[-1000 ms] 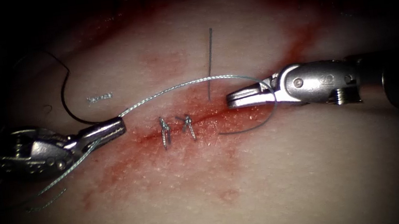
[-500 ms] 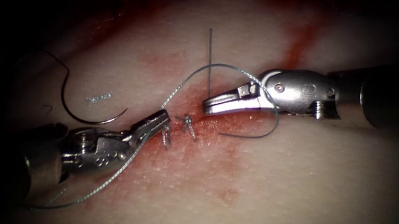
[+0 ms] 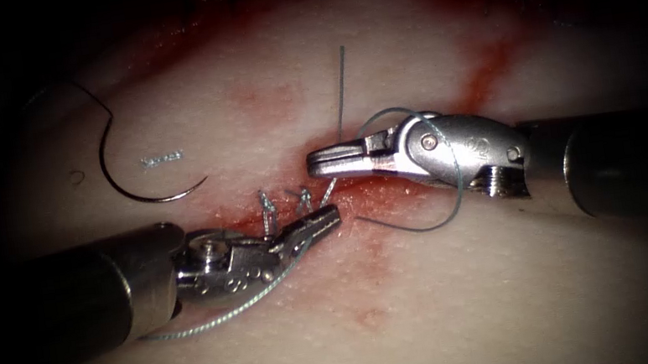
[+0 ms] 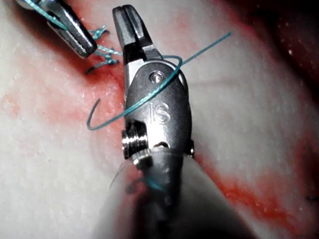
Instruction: Wound Closure
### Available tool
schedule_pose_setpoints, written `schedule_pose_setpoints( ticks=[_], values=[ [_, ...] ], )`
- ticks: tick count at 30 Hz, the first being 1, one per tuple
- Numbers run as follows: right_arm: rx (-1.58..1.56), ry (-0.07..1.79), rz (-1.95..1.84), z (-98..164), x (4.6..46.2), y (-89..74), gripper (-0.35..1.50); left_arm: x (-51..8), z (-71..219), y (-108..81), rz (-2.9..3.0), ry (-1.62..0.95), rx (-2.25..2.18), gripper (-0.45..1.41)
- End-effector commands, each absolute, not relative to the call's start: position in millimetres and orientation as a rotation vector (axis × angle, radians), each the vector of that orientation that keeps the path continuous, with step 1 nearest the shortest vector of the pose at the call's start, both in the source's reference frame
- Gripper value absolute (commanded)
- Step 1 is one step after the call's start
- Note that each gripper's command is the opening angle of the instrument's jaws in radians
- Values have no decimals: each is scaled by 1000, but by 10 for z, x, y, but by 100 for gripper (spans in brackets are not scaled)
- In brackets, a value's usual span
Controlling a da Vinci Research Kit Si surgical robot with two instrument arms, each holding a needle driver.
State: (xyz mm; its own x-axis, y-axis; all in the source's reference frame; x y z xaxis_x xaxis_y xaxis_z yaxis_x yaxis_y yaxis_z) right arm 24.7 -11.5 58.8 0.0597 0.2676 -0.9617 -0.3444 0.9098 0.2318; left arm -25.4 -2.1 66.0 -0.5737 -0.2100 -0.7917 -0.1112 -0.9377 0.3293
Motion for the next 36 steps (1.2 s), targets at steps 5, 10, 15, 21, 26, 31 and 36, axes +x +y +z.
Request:
schedule_pose_setpoints(
  ticks=[5,10,15,21,26,31,36],
  values=[
    [-64,1298,459,607,258,-117,120,-261,646,-26,-2690,-508,1446,-45],
    [-44,1238,417,622,257,-125,118,-264,622,-26,-2670,-499,1450,-45],
    [-37,1211,399,629,257,-128,116,-266,602,-24,-2636,-494,1456,-45],
    [49,1209,324,632,258,-134,116,-255,587,-3,-2588,-494,1504,-45],
    [166,1200,228,641,260,-148,106,-238,577,28,-2499,-466,1605,-45],
    [269,1211,207,651,266,-161,98,-231,584,53,-2434,-429,1661,-45],
    [325,1248,180,652,270,-166,94,-237,610,61,-2496,-353,1728,-45]
  ],
)
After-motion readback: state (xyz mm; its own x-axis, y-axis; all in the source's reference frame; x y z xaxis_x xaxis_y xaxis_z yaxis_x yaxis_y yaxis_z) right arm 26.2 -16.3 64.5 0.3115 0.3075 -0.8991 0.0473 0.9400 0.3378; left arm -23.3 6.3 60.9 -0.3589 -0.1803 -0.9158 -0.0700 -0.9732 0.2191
